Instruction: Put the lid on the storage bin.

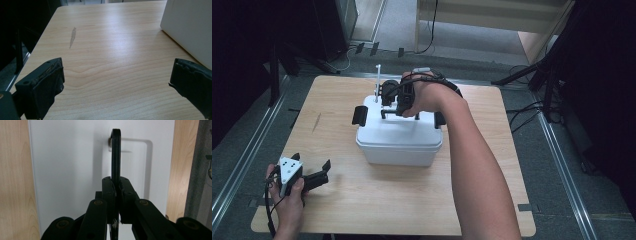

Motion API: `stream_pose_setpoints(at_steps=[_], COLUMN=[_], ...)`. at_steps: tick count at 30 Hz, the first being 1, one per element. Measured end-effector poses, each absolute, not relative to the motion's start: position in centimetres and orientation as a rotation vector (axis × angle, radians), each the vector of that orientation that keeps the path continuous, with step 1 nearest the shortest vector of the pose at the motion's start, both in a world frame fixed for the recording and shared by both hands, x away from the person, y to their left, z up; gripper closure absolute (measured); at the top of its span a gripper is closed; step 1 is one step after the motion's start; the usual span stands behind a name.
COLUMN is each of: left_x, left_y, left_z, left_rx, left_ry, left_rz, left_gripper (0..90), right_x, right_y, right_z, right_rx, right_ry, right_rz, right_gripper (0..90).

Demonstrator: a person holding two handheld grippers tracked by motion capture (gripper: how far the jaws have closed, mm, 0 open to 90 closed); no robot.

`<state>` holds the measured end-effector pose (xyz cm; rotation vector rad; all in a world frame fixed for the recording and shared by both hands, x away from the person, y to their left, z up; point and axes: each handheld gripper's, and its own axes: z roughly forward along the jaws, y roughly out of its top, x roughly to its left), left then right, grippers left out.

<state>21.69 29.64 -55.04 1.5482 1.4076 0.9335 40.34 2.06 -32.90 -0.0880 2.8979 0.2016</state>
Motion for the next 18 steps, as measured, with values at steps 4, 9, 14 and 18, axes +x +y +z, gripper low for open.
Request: stream_pose_setpoints(at_steps=[4,9,14,18], left_x=[21.67,21.69,21.69,21.69], left_y=[29.63,29.62,29.60,29.57], left_z=[-55.04,-55.04,-55.03,-55.04], left_rx=[1.550,1.550,1.551,1.551], left_ry=[1.407,1.407,1.408,1.409], left_rz=[0.935,0.935,0.935,0.936], left_gripper=[0.0,0.0,0.0,0.0], right_x=[40.36,40.48,40.42,40.37], right_y=[2.14,2.10,2.07,2.04], right_z=[-33.23,-33.40,-33.38,-33.38], right_rx=[-0.071,-0.087,-0.081,-0.083], right_ry=[2.905,2.905,2.902,2.900], right_rz=[0.188,0.202,0.199,0.202], right_gripper=[85.2,85.3,85.3,85.3])
